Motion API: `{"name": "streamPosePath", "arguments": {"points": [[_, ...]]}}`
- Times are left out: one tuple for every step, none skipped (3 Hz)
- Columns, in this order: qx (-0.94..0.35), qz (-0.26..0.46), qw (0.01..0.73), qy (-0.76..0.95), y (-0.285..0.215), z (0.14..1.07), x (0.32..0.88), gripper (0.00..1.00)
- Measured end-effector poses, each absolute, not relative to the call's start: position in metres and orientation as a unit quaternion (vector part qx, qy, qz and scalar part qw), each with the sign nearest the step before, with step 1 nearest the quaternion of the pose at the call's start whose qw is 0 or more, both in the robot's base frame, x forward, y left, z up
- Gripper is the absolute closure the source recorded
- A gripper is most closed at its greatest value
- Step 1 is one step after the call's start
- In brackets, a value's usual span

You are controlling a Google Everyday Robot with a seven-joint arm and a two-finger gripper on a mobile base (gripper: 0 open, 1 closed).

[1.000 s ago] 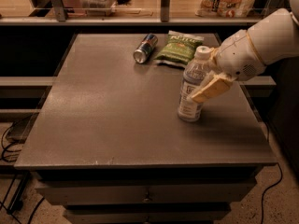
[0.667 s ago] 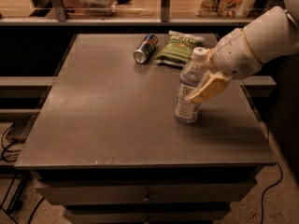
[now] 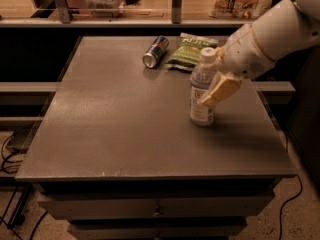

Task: Knock blue plastic bottle over

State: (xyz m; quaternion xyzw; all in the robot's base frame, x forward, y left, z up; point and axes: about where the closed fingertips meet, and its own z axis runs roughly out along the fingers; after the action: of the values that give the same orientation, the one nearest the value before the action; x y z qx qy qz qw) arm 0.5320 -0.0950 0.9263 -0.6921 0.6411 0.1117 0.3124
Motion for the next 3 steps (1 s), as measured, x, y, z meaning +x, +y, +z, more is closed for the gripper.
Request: {"name": "streamPosePath", "arguments": {"points": [[-0.723, 0.009, 0.310, 0.617, -0.075, 0.963, 0.560, 1.00], [-0.741, -0.068, 0.300, 0.598, -0.067, 0.988, 0.578, 1.00], [-0.751, -0.121, 0.260, 0.595, -0.063, 0.980, 0.591, 0.82]]}}
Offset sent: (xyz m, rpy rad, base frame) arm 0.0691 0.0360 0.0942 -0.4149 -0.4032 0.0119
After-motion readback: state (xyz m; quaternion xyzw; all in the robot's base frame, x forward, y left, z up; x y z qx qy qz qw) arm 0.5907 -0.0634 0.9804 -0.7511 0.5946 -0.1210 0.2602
